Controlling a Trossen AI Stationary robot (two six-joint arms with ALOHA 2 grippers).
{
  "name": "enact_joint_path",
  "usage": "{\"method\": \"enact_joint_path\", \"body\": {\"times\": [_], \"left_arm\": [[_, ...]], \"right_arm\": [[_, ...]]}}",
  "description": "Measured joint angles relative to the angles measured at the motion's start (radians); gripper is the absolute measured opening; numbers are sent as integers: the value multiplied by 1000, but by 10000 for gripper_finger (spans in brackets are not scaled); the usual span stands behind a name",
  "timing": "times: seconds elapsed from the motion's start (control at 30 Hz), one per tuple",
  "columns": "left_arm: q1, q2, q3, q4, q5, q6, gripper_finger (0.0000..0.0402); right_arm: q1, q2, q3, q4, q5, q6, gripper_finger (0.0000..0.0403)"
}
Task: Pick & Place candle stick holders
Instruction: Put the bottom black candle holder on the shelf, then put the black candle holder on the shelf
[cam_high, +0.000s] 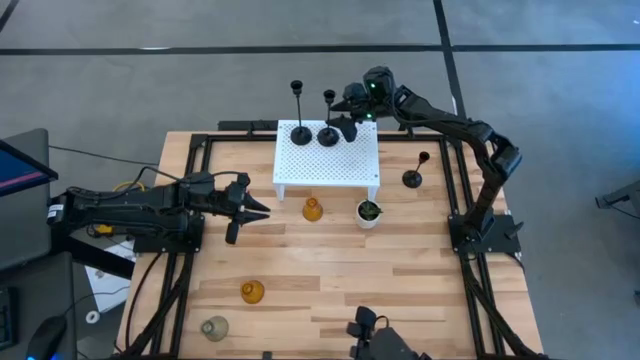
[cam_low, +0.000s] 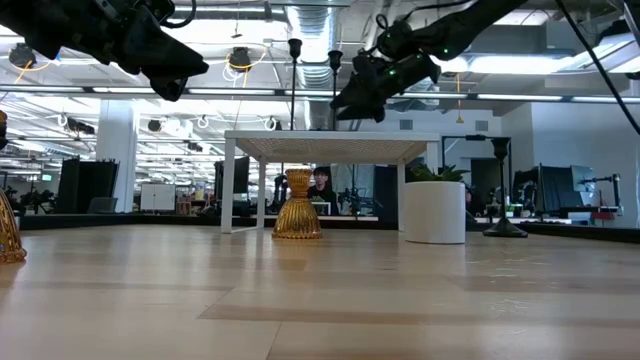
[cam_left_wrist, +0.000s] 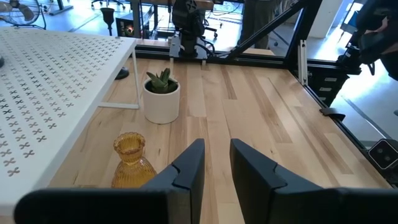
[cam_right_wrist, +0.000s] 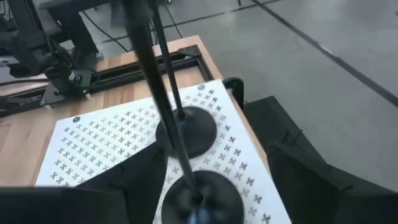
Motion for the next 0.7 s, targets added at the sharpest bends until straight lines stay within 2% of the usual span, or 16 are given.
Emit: {"method": "enact_joint_path", "body": {"times": [0.23,0.47,0.6,0.7], "left_arm": [[0,0,0,0,0,0,76],[0,0,0,0,0,0,76],[0,0,0,0,0,0,76],[0,0,0,0,0,0,76]], "right_arm": [[-9,-65,0,-75,-3,-40,269],[-19,-199,2,-192,-2,-45,269],[-26,-288,2,-330,12,-44,252],[-28,-355,2,-462,71,-44,222]]}}
